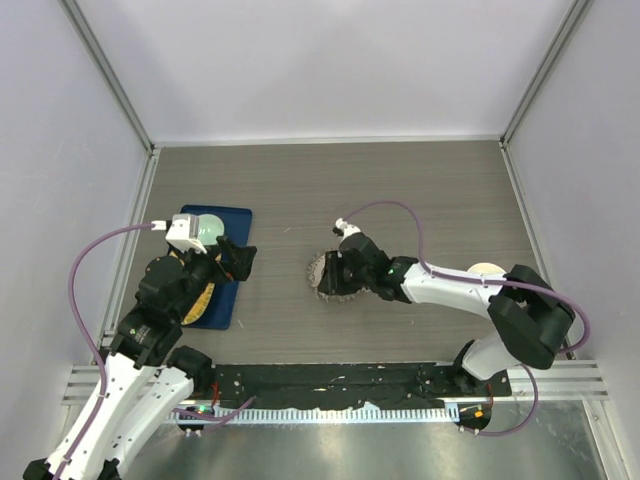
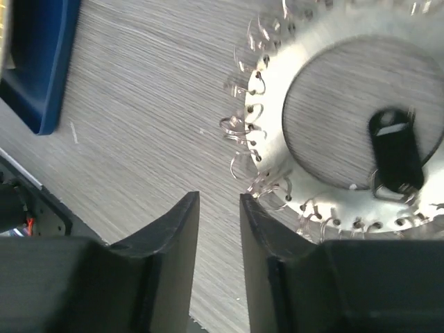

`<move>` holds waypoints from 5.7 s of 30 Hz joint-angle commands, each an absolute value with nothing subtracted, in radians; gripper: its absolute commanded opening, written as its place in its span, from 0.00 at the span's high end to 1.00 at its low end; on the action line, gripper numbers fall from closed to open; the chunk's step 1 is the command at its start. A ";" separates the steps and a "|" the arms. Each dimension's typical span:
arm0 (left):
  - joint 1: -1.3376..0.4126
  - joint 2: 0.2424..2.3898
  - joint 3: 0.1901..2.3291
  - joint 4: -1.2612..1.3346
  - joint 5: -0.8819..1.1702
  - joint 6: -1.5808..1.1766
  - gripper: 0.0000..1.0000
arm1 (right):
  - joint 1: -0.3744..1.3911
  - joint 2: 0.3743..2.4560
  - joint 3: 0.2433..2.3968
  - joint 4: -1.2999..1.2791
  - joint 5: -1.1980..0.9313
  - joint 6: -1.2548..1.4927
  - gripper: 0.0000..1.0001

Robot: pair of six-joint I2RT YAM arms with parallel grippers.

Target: Remove the keys from the keyring

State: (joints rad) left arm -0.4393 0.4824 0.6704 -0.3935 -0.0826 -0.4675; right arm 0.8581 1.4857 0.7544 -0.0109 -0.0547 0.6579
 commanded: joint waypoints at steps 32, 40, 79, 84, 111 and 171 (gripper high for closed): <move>-0.443 0.469 0.663 -0.324 -0.055 -0.477 0.02 | 0.785 1.663 1.075 -0.483 0.037 0.092 0.59; -0.443 0.480 0.664 -0.327 -0.058 -0.476 0.02 | 0.785 1.697 1.028 -0.454 0.054 0.098 0.65; -0.601 0.778 0.796 -0.065 0.376 -0.252 0.00 | 0.788 1.039 1.190 -0.315 -0.167 0.462 0.99; -0.601 0.802 0.814 -0.020 0.431 -0.163 0.00 | 0.787 1.017 1.190 -0.291 -0.248 0.430 0.99; -0.601 0.813 0.884 -0.069 0.765 0.014 0.09 | 0.787 0.911 1.140 -0.209 -0.486 0.324 0.99; -0.601 0.767 0.678 0.192 0.658 -0.180 1.00 | 0.785 0.848 1.049 -0.121 -0.488 0.364 0.69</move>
State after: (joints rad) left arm -0.5999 0.7765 0.6590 0.1947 0.8162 -0.2276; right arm 0.7834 0.8467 1.0191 -0.0753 -0.5217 0.4362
